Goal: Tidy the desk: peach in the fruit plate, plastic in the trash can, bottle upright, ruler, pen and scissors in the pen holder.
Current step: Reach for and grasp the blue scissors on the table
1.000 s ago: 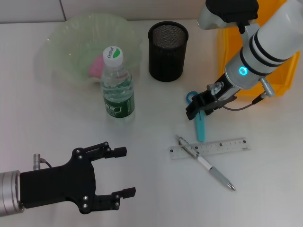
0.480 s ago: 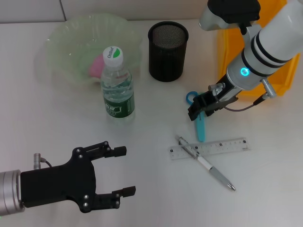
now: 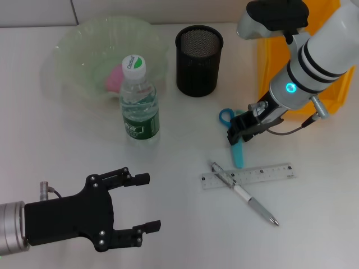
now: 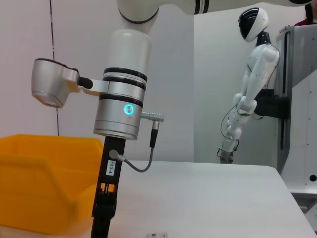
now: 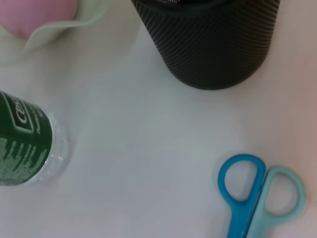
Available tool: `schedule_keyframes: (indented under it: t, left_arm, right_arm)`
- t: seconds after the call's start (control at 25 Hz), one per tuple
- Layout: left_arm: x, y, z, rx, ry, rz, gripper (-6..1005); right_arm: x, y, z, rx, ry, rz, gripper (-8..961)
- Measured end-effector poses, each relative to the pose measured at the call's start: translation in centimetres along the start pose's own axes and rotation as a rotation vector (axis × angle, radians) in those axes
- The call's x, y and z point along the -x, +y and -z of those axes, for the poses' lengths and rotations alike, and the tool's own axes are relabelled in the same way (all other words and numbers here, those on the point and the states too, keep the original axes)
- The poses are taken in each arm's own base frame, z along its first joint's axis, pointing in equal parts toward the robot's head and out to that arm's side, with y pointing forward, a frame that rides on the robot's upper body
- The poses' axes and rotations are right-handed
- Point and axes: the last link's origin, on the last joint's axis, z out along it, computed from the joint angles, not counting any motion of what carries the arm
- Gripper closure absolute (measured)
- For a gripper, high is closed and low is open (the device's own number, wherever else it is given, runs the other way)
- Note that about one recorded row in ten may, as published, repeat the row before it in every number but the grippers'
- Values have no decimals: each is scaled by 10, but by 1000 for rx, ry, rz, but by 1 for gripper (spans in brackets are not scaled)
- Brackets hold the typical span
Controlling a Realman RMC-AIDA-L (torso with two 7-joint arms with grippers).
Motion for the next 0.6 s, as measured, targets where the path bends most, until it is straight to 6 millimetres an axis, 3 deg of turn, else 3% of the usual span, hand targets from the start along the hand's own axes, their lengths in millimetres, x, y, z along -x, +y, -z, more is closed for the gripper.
schedule_keyframes:
  t: [0.6]
  left_arm:
    - [2,3,-1,-2,5,-3,201]
  right_arm:
    - [1,1,0,-2,0,2,686]
